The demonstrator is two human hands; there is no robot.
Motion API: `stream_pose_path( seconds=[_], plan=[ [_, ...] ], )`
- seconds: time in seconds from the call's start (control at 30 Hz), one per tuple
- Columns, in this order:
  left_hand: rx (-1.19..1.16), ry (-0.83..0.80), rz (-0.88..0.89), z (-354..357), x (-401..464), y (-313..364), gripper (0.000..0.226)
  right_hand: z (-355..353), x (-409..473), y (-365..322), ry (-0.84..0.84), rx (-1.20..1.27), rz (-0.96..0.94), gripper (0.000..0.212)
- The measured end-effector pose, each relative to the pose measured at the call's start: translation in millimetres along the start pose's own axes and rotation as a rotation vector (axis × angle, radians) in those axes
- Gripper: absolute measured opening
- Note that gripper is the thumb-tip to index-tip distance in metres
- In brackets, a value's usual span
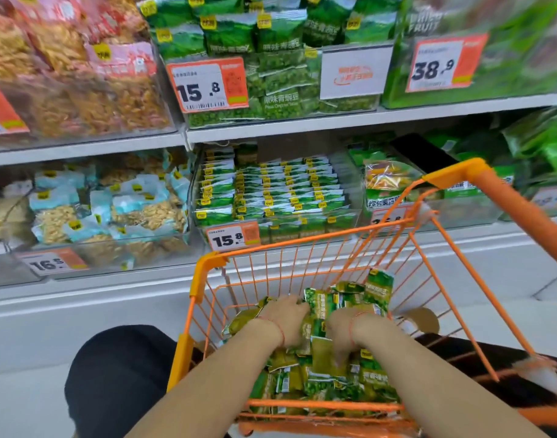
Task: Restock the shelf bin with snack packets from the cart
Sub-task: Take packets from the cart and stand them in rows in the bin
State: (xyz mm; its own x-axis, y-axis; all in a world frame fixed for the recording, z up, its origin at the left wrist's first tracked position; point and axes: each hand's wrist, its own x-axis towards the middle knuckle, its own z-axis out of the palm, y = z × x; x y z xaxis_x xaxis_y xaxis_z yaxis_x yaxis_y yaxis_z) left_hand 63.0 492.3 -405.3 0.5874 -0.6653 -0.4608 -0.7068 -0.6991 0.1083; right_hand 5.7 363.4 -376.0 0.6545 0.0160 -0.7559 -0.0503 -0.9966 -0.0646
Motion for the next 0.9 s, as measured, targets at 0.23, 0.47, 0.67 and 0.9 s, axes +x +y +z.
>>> stream_pose_path(
  seconds=[0.23,0.47,0.67,0.9],
  plan=[
    [-0.494,0.131,-0.067,-25.2,-15.0,-13.5,0.025,-17.9,-17.2,7.9,0.341,0.414,-0.183,0.028],
    [-1.828,0.183,0.063,-62.4,-65.8,-39.9,0.040,-40.0,-56.0,7.3,0.684,1.108,-0.648,0.020],
    [-2.048,-0.217,0.278,-53.0,-74.4,-39.1,0.066,-34.5,-58.0,4.3,0.560,1.288,-0.830,0.018],
    [-2.069,-0.160,0.402,-52.2,-76.7,-37.1,0.052,-33.1,-53.9,4.7,0.676,1.498,-0.569,0.008]
  ],
)
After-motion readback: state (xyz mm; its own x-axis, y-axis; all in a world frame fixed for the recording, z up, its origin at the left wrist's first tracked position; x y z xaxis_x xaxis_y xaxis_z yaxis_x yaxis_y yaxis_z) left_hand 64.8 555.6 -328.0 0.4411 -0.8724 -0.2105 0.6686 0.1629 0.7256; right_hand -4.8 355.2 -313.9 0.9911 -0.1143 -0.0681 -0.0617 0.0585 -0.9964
